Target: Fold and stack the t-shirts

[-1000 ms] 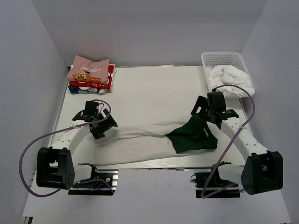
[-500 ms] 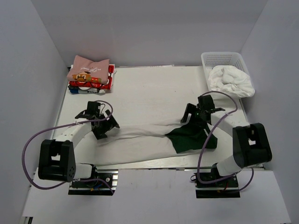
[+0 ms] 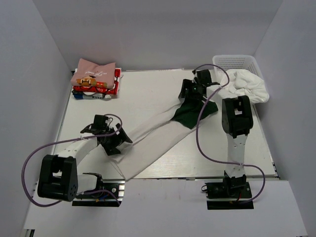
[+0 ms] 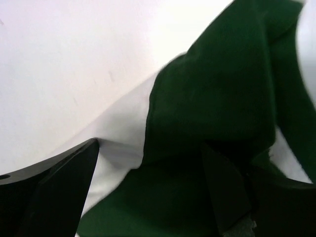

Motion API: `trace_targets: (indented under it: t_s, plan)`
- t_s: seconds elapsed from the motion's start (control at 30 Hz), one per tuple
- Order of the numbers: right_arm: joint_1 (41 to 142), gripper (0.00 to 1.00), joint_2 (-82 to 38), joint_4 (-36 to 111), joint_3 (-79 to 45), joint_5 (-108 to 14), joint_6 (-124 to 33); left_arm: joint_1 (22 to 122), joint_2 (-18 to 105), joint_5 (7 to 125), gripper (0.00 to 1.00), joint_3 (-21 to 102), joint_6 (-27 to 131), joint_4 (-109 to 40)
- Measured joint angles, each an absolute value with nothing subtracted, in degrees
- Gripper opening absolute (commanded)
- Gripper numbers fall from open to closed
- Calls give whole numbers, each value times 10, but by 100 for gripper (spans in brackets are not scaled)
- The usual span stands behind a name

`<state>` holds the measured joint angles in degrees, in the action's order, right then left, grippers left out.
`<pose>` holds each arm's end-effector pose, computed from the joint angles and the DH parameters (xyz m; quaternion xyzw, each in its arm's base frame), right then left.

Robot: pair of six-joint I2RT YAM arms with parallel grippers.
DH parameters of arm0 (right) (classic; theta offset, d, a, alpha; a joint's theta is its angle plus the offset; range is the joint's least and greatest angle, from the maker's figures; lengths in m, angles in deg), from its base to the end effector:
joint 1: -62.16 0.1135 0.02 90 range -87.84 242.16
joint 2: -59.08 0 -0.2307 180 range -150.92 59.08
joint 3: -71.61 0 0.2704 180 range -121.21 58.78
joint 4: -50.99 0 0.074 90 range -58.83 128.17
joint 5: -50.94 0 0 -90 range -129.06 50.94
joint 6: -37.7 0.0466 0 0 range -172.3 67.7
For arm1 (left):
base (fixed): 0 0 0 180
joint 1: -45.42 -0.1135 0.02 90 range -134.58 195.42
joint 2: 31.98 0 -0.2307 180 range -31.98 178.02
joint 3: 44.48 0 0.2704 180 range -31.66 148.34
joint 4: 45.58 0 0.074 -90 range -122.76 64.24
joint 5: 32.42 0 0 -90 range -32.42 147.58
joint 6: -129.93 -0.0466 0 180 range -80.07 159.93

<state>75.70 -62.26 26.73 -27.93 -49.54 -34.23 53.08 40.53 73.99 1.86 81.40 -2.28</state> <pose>0.4590 0.1193 0.1238 0.0024 0.9241 0.1830 0.3354 0.2311 -0.0444 0.1031 -0.2589 0.9392 -0.2010 0.1020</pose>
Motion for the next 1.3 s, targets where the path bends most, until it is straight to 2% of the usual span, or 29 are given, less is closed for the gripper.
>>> trace_targets:
  t_s: [0.13, 0.27, 0.43, 0.53, 0.63, 0.77, 0.93, 1.13, 1.3]
  plan:
    - [758, 90, -721, 226, -442, -526, -383, 566, 381, 799, 100, 6, 800, 22]
    - [763, 90, -726, 189, -491, -517, -411, 595, 372, 745, 100, 118, 768, 173]
    - [773, 90, -617, 163, -417, -464, -399, 612, 348, 706, 100, 277, 722, 130]
    - [778, 90, -518, 140, -335, -434, -374, 638, 366, 724, 100, 274, 703, 99]
    - [781, 90, -446, 123, -248, -420, -346, 678, 441, 731, 100, 248, 691, 94]
    - [781, 90, -446, 97, -192, -414, -327, 726, 543, 727, 100, 214, 674, 126]
    - [781, 90, -515, 77, -189, -417, -320, 779, 583, 714, 96, 196, 661, 157]
    - [783, 90, -653, 47, -375, -443, -324, 826, 624, 726, 92, 211, 666, 168]
    - [788, 90, -829, 9, -662, -474, -332, 870, 699, 788, 92, 281, 694, 183]
